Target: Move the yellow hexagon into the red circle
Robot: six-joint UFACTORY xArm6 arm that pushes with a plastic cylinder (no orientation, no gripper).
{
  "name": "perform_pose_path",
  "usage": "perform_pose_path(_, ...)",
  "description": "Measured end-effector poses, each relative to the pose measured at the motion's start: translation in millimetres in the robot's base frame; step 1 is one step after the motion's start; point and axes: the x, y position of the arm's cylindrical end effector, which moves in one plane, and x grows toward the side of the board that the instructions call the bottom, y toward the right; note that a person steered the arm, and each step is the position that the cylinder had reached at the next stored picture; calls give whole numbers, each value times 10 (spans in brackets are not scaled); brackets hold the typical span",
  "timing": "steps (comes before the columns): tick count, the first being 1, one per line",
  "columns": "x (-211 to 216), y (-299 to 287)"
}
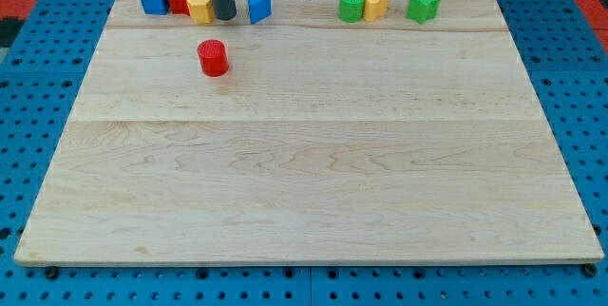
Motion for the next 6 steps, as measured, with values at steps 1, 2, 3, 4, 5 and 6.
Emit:
perform_pose_path(1, 195, 0)
perform_pose_path(2, -17, 62)
perform_pose_path(3, -346, 62)
perform_pose_path(4, -537, 74)
perform_pose_path(5, -573, -267)
perform_pose_path(6, -531, -469)
